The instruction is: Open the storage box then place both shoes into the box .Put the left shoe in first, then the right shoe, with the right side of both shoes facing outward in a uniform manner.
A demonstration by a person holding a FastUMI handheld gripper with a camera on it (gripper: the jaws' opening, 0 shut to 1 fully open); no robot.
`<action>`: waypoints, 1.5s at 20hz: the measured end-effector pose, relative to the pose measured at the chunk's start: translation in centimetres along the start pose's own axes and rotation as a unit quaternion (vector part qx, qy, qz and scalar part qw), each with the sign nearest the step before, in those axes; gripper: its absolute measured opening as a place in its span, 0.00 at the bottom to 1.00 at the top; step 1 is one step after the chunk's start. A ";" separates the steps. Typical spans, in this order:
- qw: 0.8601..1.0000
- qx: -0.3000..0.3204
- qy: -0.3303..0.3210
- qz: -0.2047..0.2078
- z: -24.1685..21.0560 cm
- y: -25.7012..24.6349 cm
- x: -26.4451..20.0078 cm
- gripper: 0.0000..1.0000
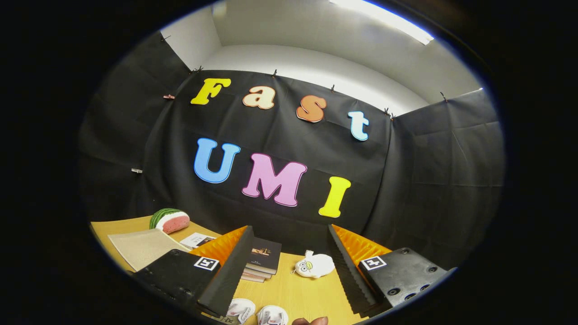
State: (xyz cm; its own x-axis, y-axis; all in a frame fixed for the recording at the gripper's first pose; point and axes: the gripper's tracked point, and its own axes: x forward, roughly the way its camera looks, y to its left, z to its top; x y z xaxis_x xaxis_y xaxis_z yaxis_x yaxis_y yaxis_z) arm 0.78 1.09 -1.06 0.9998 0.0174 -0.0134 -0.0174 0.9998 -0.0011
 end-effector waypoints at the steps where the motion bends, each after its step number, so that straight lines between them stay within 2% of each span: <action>1: 1.000 0.004 0.001 0.002 -0.1 0.3 0.0 0.98; 5: 1.000 0.008 0.001 0.006 0.0 0.9 0.5 0.97; 9: 0.999 0.020 0.005 0.026 -0.4 2.3 1.1 0.97; 16: 0.988 0.082 0.045 0.124 -2.6 7.7 2.4 0.98; 19: 0.974 0.112 0.072 0.186 -4.2 11.3 2.6 0.98; 22: 0.939 0.183 0.139 0.255 -7.2 15.0 1.8 0.98; 25: 0.892 0.269 0.199 0.304 -9.3 18.1 1.1 0.99; 26: 0.871 0.302 0.223 0.315 -10.1 19.0 0.9 0.99; 28: 0.813 0.375 0.291 0.337 -12.0 20.7 -0.3 0.99; 30: 0.766 0.426 0.350 0.330 -14.5 22.0 -1.0 0.99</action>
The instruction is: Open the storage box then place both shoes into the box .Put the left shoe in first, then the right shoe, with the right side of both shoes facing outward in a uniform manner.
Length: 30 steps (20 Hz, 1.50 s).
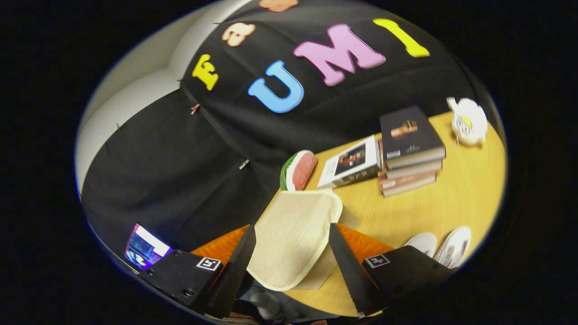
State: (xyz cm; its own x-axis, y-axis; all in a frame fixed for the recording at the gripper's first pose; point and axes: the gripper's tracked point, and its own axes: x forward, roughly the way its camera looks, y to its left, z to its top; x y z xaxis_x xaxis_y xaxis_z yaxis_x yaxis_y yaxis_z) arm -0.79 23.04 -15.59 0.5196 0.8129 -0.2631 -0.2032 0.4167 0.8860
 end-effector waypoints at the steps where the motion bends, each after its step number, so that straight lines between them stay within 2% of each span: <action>1: 0.999 0.030 0.010 0.000 -0.4 -0.8 0.8 0.99; 4: 0.995 0.091 0.046 -0.006 -3.0 -2.9 2.8 0.98; 7: 0.984 0.149 0.101 0.008 -6.7 -2.9 4.4 0.98; 11: 0.969 0.196 0.150 0.019 -10.2 -2.6 5.5 0.97; 13: 0.962 0.221 0.156 0.029 -10.5 -2.2 6.0 0.94; 14: 0.960 0.235 0.150 0.033 -9.9 -2.1 5.9 0.62; 15: 0.960 0.238 0.141 0.035 -9.3 -1.9 5.7 0.53; 16: 0.961 0.238 0.131 0.042 -8.7 -1.6 5.4 0.37; 17: 0.964 0.234 0.119 0.044 -8.2 -1.4 5.0 0.30; 18: 0.967 0.223 0.109 0.056 -7.4 -0.7 4.6 0.13; 21: 0.977 0.169 0.089 0.091 -5.5 2.5 3.3 0.13; 24: 0.986 0.101 0.089 0.095 -3.6 6.2 3.4 0.13; 30: 0.988 -0.017 0.105 0.116 -2.0 15.8 6.2 0.14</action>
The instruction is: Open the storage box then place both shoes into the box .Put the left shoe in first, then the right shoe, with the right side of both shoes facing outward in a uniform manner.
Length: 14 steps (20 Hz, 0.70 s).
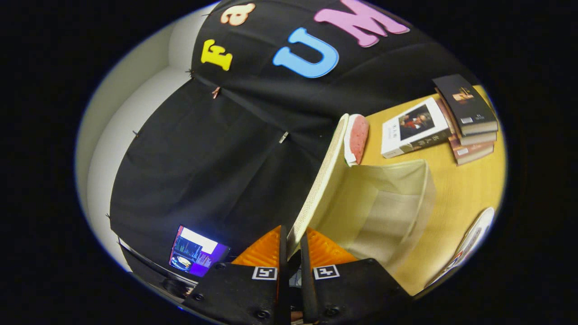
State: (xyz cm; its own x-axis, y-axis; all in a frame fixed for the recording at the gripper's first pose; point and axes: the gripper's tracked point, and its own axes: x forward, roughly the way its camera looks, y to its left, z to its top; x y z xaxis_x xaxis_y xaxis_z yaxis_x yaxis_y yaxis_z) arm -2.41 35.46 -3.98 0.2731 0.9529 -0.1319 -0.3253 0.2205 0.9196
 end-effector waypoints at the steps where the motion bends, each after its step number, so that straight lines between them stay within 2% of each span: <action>1: 1.000 -0.013 0.005 0.000 0.2 0.9 1.0 0.15; 3: 0.999 -0.033 0.011 0.006 0.4 2.7 3.4 0.16; 9: 0.999 -0.041 0.022 0.020 -0.1 5.8 10.1 0.18; 10: 0.998 -0.046 0.026 0.019 -0.5 6.0 10.7 0.26; 11: 0.998 -0.049 0.028 0.018 -0.8 6.0 11.2 0.26; 12: 0.998 -0.050 0.032 0.021 -1.0 6.3 11.6 0.31; 14: 0.997 -0.051 0.042 0.027 -1.8 6.8 12.6 0.51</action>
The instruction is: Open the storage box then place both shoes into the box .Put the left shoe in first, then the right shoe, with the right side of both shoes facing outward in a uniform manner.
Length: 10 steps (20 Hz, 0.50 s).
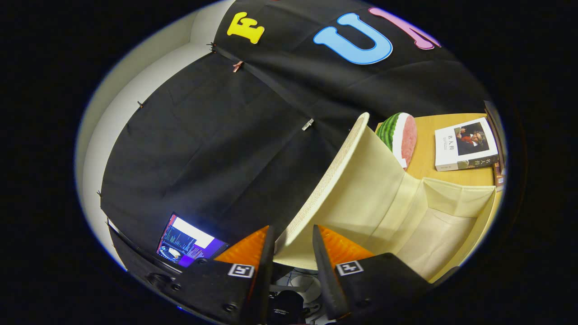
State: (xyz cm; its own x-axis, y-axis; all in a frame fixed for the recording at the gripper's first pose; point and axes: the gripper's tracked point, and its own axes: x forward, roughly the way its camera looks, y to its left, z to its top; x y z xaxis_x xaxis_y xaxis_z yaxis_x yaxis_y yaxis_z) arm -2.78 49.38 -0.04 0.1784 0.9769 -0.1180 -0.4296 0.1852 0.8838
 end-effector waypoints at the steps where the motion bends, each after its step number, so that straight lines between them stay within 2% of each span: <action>1: 1.000 -0.005 0.003 -0.004 -0.2 0.0 0.3 0.65; 2: 1.000 -0.011 0.008 -0.012 -0.4 -0.5 0.5 0.79; 4: 0.999 -0.022 0.012 -0.021 -0.8 -1.1 0.3 0.98; 7: 0.999 -0.037 0.002 -0.031 -0.6 -1.3 -1.3 0.98; 10: 0.997 -0.053 -0.030 -0.055 0.5 -2.3 -5.0 0.98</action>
State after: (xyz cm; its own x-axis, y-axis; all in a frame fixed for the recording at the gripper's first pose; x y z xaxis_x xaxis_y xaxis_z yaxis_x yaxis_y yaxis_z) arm -2.28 43.99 -1.22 0.2816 0.9422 -0.1817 -0.4946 0.3048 0.8139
